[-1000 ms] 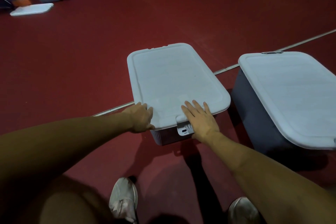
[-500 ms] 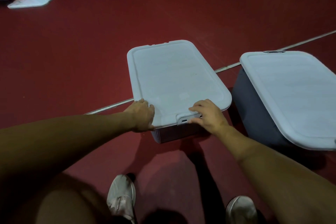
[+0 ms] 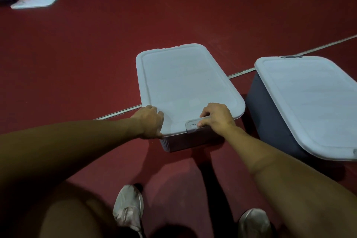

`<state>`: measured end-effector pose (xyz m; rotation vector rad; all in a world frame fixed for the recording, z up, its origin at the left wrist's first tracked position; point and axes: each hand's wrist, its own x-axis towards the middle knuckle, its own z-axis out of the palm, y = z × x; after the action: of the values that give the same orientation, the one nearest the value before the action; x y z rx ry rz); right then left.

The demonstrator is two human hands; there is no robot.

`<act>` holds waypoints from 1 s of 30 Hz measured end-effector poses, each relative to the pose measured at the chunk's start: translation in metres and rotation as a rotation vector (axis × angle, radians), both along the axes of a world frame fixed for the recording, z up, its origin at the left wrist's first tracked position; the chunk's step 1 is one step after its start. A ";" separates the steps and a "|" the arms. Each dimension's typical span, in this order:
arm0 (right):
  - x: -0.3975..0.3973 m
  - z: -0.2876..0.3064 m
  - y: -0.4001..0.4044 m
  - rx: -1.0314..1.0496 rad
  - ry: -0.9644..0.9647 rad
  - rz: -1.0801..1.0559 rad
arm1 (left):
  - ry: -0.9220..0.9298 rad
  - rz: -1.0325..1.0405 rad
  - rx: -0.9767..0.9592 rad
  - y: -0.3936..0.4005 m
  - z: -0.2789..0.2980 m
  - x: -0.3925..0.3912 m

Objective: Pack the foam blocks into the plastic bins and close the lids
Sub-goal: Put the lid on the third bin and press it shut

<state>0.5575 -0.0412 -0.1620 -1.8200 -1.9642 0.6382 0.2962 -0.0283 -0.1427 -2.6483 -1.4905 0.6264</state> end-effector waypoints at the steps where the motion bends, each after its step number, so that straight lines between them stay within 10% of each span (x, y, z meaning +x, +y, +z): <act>1: -0.003 0.002 -0.003 -0.012 0.001 0.002 | -0.018 -0.005 -0.004 0.000 0.003 0.001; 11: -0.059 0.001 -0.046 -0.033 -0.167 0.259 | -0.143 -0.054 -0.290 -0.004 0.020 0.013; 15: -0.007 0.003 -0.027 0.131 -0.194 -0.137 | -0.206 -0.024 -0.365 -0.003 0.013 -0.001; 20: 0.026 -0.011 -0.015 -0.224 -0.029 -0.378 | -0.170 0.002 -0.288 -0.001 0.018 -0.002; 30: -0.016 -0.007 -0.082 -0.268 0.043 -0.286 | -0.202 0.089 -0.036 -0.003 0.037 0.011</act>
<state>0.5417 -0.1228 -0.1692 -2.1726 -1.6081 0.8698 0.3068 -0.0314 -0.1056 -2.7562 -1.6709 0.4034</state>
